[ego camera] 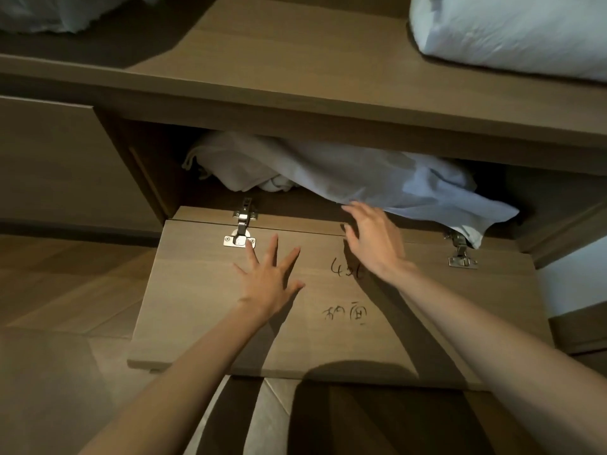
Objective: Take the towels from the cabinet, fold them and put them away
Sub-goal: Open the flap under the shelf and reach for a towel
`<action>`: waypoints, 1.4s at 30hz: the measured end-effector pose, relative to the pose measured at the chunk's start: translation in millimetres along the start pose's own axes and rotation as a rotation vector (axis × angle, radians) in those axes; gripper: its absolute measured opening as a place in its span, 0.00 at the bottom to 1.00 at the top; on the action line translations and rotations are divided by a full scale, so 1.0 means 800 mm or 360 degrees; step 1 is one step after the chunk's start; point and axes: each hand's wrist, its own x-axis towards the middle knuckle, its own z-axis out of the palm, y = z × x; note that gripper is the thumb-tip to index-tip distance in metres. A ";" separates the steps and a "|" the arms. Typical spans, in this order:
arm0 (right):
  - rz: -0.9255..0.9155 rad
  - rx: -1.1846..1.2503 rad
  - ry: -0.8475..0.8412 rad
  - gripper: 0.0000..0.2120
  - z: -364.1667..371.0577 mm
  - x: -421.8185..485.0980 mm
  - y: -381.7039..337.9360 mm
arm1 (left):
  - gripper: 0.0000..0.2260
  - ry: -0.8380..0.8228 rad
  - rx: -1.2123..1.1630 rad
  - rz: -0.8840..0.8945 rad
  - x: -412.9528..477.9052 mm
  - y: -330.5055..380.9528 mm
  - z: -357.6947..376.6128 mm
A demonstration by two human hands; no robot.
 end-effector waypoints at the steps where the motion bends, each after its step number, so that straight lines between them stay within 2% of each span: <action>1: 0.0051 -0.0007 -0.0001 0.20 0.003 0.013 0.002 | 0.32 0.0005 0.0051 -0.0005 0.002 0.001 0.002; 7: 0.0216 -0.0075 -0.0040 0.19 0.028 0.068 0.014 | 0.36 -0.0004 0.0084 -0.0018 0.006 0.005 -0.004; 14: 0.0131 -0.0309 0.0004 0.09 0.040 0.100 0.018 | 0.36 -0.0040 0.0051 -0.0021 0.007 0.008 -0.011; 21: -0.0183 -0.0021 0.0111 0.04 -0.010 0.036 0.016 | 0.35 -0.0069 0.0028 -0.0018 0.005 0.005 -0.016; 24: -0.0311 0.0137 0.0192 0.05 -0.052 0.005 0.006 | 0.34 -0.0108 -0.0024 -0.0031 0.007 0.004 -0.020; 26: -0.0330 0.0306 0.0276 0.06 -0.084 -0.010 -0.003 | 0.32 -0.0117 -0.0206 -0.0041 0.011 -0.001 -0.020; 28: -0.0284 0.0479 0.0333 0.08 -0.110 -0.021 -0.010 | 0.32 -0.0001 -0.0525 -0.0056 0.014 -0.001 -0.022; 30: -0.0229 0.0592 0.0346 0.09 -0.123 -0.026 -0.011 | 0.33 0.0131 -0.1104 -0.0080 0.006 0.008 -0.036; 31: -0.0188 0.0630 0.0320 0.09 -0.124 -0.028 -0.011 | 0.34 0.0093 -0.1479 -0.0067 -0.002 0.016 -0.049; 33: -0.0063 0.0676 0.0230 0.10 -0.121 -0.030 -0.011 | 0.31 -0.0192 -0.2222 -0.0022 -0.019 0.035 -0.076; 35: 0.0073 0.0706 0.0156 0.11 -0.112 -0.032 -0.013 | 0.26 -0.0365 -0.2661 0.0053 -0.027 0.048 -0.093; 39: 0.0178 0.0793 0.0054 0.11 -0.102 -0.035 -0.022 | 0.14 -0.0057 -0.2822 -0.0004 -0.027 0.058 -0.108; 42: 0.0210 0.0793 0.0155 0.09 -0.109 -0.039 -0.023 | 0.12 0.0068 -0.2807 -0.0038 -0.032 0.050 -0.108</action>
